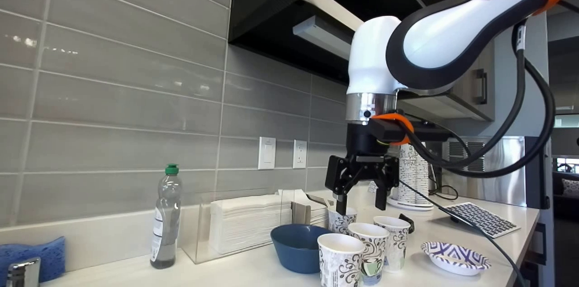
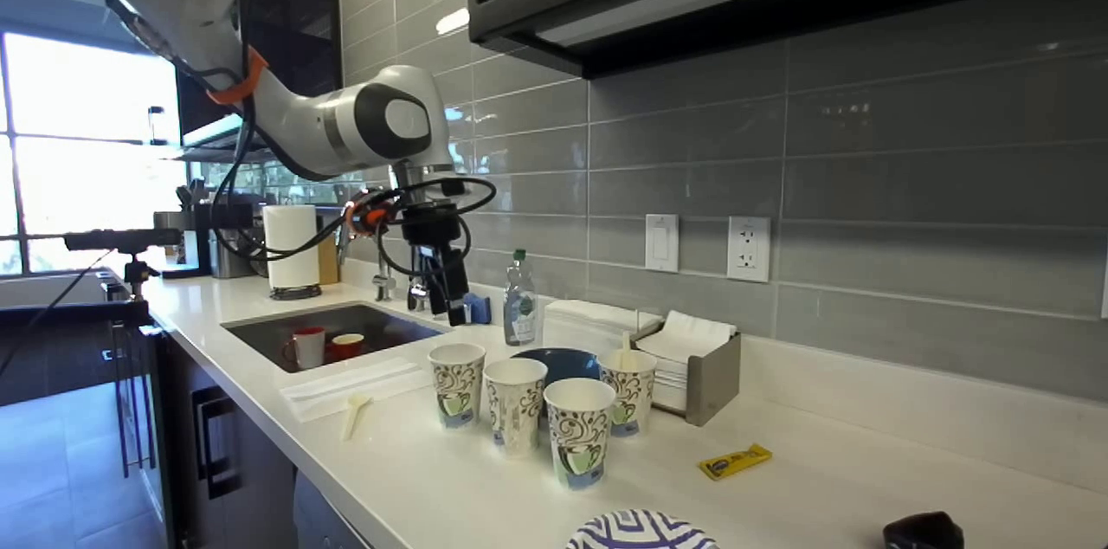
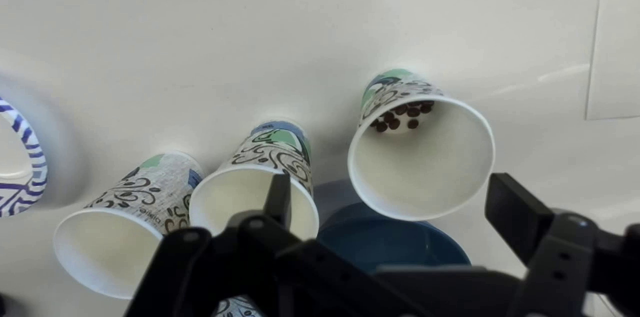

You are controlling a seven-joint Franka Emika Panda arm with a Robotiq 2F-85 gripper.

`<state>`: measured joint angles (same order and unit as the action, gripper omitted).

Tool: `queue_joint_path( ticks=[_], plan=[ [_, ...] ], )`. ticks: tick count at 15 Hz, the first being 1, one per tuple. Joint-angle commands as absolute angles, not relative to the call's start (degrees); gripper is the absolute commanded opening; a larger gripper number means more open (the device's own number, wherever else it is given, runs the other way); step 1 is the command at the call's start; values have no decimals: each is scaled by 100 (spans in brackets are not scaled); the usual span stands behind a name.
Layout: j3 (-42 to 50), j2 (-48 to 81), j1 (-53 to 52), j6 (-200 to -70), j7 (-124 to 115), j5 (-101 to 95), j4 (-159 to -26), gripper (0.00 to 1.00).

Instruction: Pick up the coffee up and pour the beans into the two coffee cups

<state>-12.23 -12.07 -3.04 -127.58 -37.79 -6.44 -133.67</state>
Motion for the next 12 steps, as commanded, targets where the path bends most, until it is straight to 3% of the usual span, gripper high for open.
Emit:
queue_joint_path(
  ticks=[1, 12],
  plan=[
    [-1164, -1358, -352, -13398, -3993, -512, -13847, 100],
    [-1179, -1303, -261, -14432, -4655, -613, -14423, 100]
  ],
)
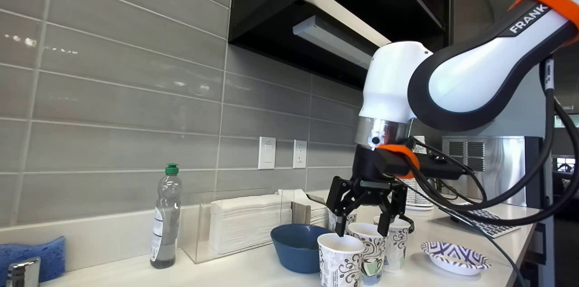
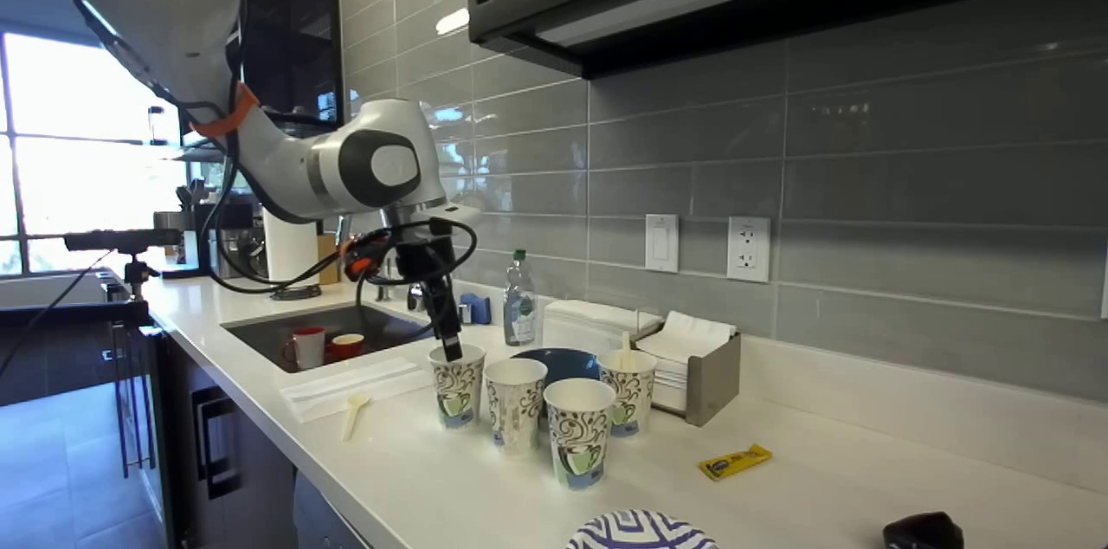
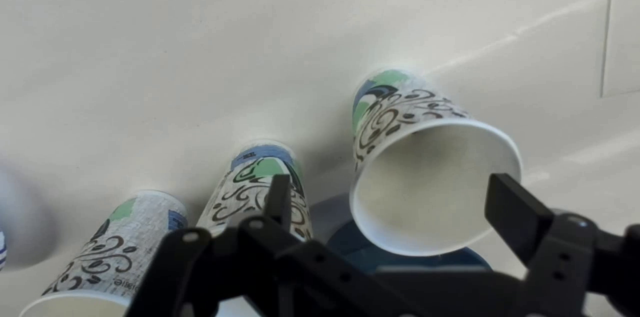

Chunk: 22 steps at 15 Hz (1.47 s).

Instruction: Pick up the coffee up and pour the beans into the two coffee cups

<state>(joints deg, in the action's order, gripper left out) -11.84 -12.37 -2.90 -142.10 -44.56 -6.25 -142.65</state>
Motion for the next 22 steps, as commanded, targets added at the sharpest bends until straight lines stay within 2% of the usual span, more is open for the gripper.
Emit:
queue_joint_path(
  ticks=[1, 3, 6, 7, 9, 19, 22],
  plan=[
    [-1176, -1290, -245, -14449, -4700, -635, -14421, 100],
    [-1177, -1294, -210, -14539, -4809, -671, -14456, 96],
    [-1173, -1260, -153, -14811, -4961, -690, -14510, 99],
    [-1177, -1235, -139, -14874, -4999, -696, -14513, 96],
    [-1177, -1178, -119, -14961, -5039, -697, -14514, 74],
    [-1158, -1076, -67, -15091, -5115, -723, -14569, 3],
    [-1140, -1080, -67, -15090, -5089, -697, -14579, 0]
  ],
)
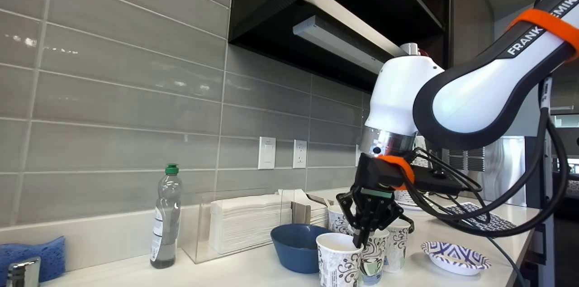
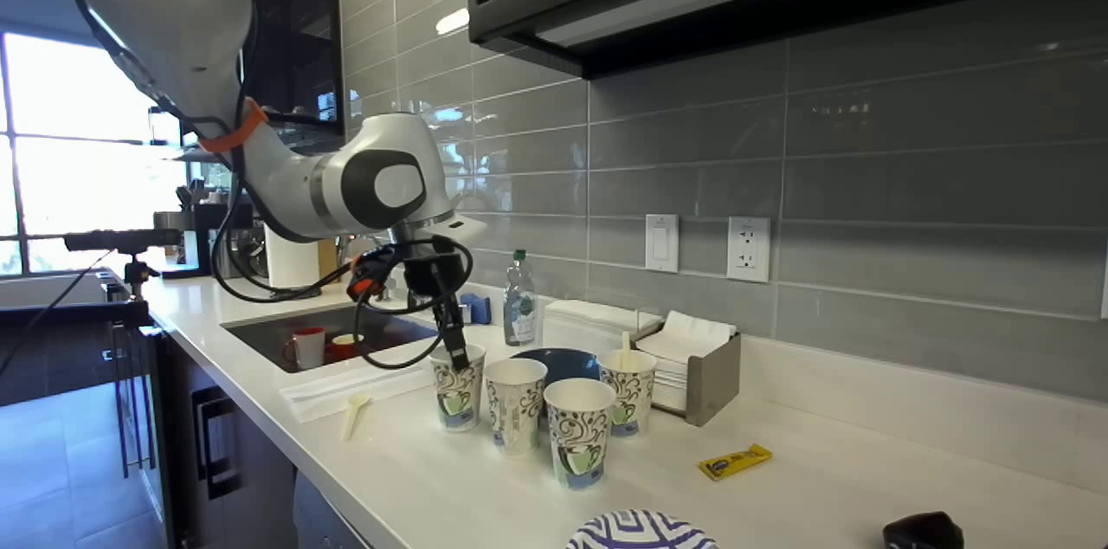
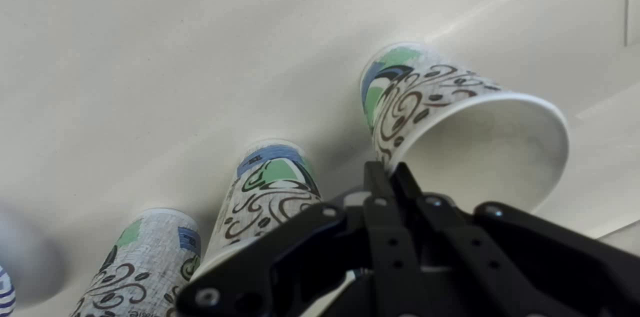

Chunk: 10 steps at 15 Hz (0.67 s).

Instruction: Pick up the coffee up and pour the beans into the two coffee cups

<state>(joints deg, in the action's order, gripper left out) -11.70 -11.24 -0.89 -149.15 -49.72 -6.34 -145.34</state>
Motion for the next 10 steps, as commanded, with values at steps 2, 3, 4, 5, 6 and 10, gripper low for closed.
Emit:
queue_joint_path(
  ticks=[2, 3, 4, 5, 6, 10],
  plan=[
    [-1127, -1080, -77, -15104, -5068, -670, -14582, 1],
    [-1120, -1088, -76, -15099, -5064, -669, -14582, 0],
    [-1114, -1124, -74, -15084, -5060, -674, -14590, 1],
    [-1112, -1156, -73, -15064, -5060, -682, -14591, 1],
    [-1102, -1222, -92, -15046, -5019, -650, -14599, 1],
    [-1052, -1721, -221, -14871, -4720, -396, -14601, 1]
  ],
)
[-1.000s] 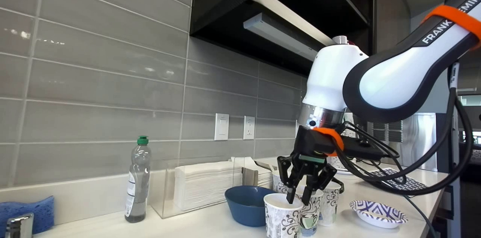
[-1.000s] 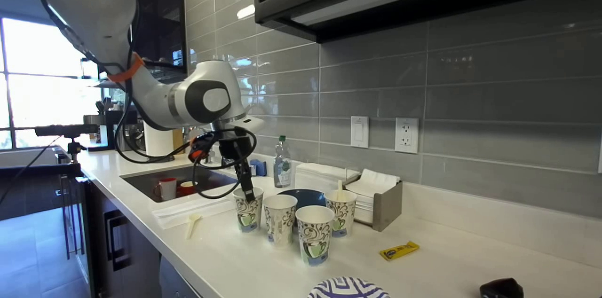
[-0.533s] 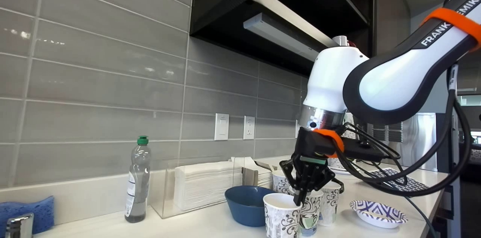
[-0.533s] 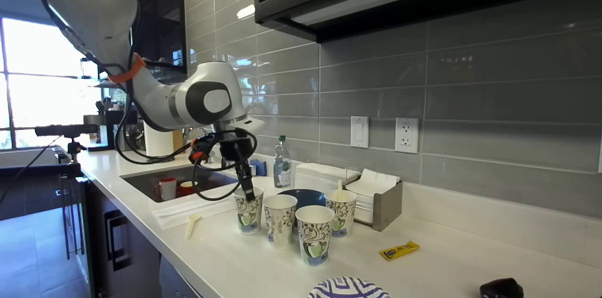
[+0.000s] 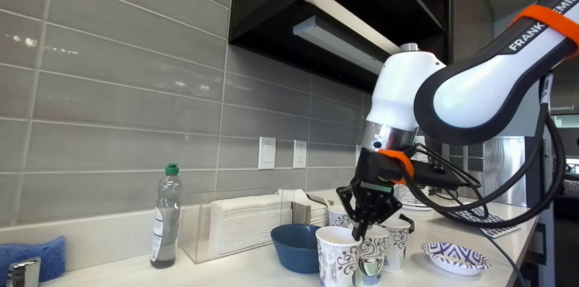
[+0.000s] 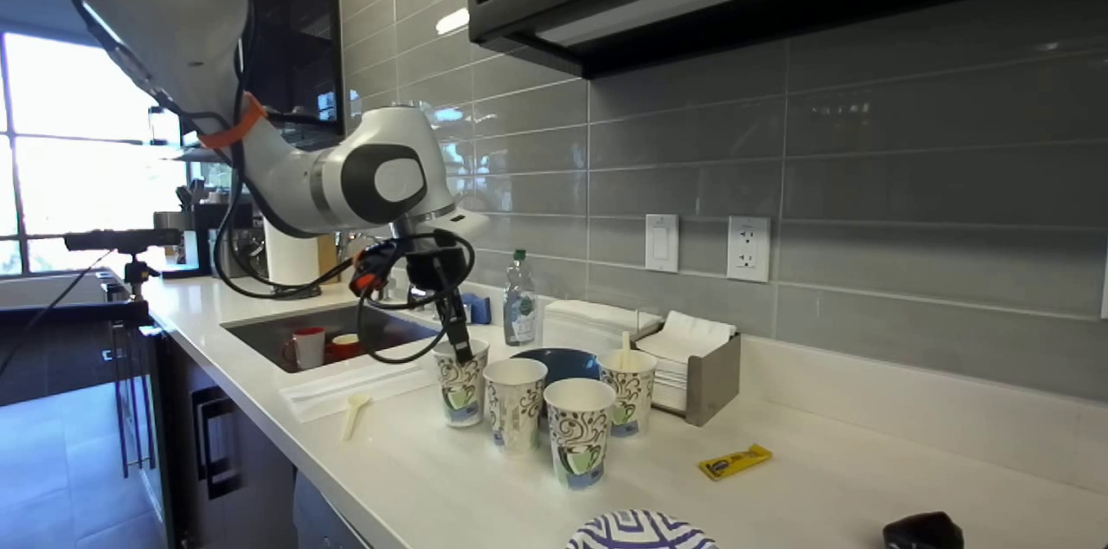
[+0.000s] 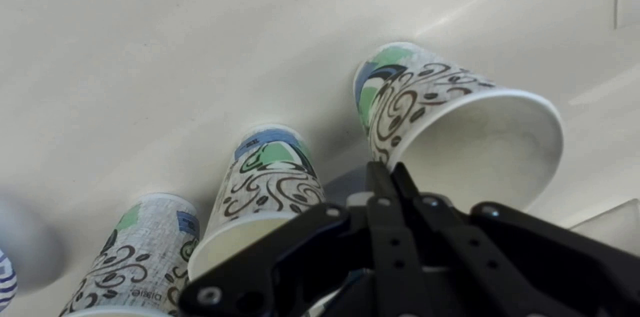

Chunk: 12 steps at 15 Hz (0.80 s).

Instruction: Pick up the coffee up and pour the beans into the two coffee cups

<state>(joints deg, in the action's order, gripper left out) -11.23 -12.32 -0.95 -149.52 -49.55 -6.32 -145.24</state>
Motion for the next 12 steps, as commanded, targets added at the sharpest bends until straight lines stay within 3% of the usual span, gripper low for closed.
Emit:
queue_joint_path(
  ticks=[1, 5, 9, 12],
  plan=[
    [-1063, -1902, -250, -14775, -4638, -357, -14582, 1],
    [-1108, -2575, -290, -14242, -4330, -252, -14440, 1],
    [-1077, -3232, -250, -12841, -4069, -218, -13952, 1],
    [-1154, -3236, -163, -12891, -3952, -129, -13923, 3]
  ],
)
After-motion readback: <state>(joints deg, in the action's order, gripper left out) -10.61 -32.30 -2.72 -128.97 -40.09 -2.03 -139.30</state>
